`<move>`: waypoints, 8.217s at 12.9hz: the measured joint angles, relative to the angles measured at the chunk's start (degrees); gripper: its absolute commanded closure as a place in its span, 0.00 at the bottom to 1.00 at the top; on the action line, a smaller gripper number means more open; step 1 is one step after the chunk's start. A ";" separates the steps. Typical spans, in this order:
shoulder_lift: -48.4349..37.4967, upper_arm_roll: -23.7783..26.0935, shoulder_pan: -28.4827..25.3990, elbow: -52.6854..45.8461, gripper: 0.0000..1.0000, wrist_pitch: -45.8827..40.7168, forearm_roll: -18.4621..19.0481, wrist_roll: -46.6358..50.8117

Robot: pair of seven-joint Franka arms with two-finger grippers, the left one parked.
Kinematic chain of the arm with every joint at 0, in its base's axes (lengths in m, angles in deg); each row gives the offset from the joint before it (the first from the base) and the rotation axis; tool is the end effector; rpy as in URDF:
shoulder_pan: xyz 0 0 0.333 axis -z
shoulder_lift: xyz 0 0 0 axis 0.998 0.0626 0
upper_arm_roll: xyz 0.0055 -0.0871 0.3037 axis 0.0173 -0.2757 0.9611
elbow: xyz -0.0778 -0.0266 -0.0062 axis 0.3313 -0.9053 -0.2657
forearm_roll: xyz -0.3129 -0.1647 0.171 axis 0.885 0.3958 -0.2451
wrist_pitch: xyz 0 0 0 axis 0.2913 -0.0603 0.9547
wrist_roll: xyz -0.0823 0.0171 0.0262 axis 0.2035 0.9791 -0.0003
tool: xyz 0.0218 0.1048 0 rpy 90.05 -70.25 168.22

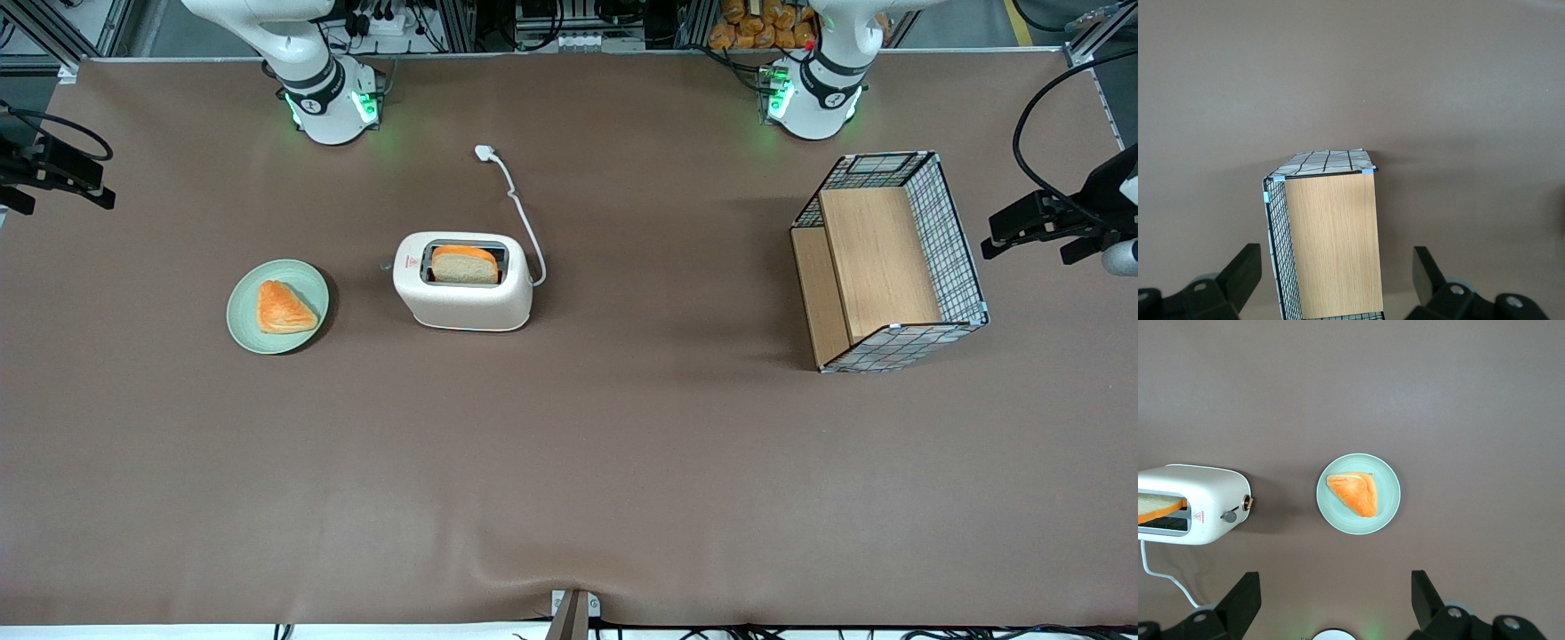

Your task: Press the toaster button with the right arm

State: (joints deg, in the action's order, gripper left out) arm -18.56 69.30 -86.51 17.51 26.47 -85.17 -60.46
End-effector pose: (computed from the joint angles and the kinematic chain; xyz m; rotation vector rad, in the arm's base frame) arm 0.5243 -0.0421 0.6502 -3.1097 -0.0800 0.1011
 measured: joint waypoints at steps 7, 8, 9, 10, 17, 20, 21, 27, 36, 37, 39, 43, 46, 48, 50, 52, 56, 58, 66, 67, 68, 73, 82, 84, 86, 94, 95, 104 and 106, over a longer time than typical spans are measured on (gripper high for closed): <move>1.68 3.43 -0.06 -0.04 0.00 -1.05 -0.24 0.98; 2.21 4.87 -0.10 0.09 0.00 -1.77 -0.34 1.82; 2.63 6.41 -0.12 0.55 0.00 -2.26 -0.42 3.24; 2.94 8.16 -0.14 1.60 0.00 -2.34 -0.50 4.86; 3.49 13.95 -0.15 12.59 0.74 4.92 -3.81 9.19; 3.63 13.94 0.05 17.14 1.00 8.07 -8.21 12.27; 3.67 14.02 0.04 18.54 1.00 9.10 -8.85 13.10; 4.46 14.75 0.04 27.64 1.00 18.49 -14.74 14.93; 8.16 18.22 0.00 35.85 1.00 30.45 -19.46 14.95; 8.61 18.77 -0.01 36.77 1.00 32.28 -19.96 14.95; 9.24 19.27 -0.01 37.50 1.00 33.58 -20.18 14.95; 9.63 19.28 -0.01 37.66 1.00 33.61 -20.22 14.95; 10.81 19.28 -0.01 37.73 1.00 33.97 -20.22 14.94; 11.48 19.28 0.00 37.80 1.00 34.43 -20.22 14.94; 12.13 19.28 0.00 38.01 1.00 35.06 -20.24 14.93; 12.54 19.28 0.03 38.32 1.00 35.64 -20.46 14.14; 13.41 19.06 0.74 39.33 1.00 37.02 -23.47 9.09; 13.50 19.08 0.75 40.04 1.00 38.28 -23.85 7.82; 14.12 19.04 1.09 40.69 1.00 39.38 -24.94 2.43; 14.60 19.05 1.09 40.71 1.00 39.82 -24.97 2.26; 15.08 19.05 1.09 40.71 1.00 40.20 -24.99 2.12; 15.94 19.00 1.18 40.70 1.00 40.89 -25.30 0.14; 16.45 18.85 1.39 40.77 1.00 41.36 -25.98 -0.70; 16.52 18.85 1.47 40.77 1.00 41.44 -26.08 -0.79; 16.56 18.85 1.53 40.77 1.00 41.52 -26.16 -0.83; 16.55 18.85 1.65 40.13 1.00 39.88 -26.37 -0.84; 16.53 18.78 1.81 39.52 1.00 38.56 -26.37 -0.83; 13.09 9.29 2.78 22.17 0.01 20.18 -24.58 -0.75; 12.33 8.84 2.86 17.94 0.00 17.75 -20.58 -0.72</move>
State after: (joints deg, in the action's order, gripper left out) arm -6.23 78.14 -83.65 35.45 44.22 -105.75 -61.18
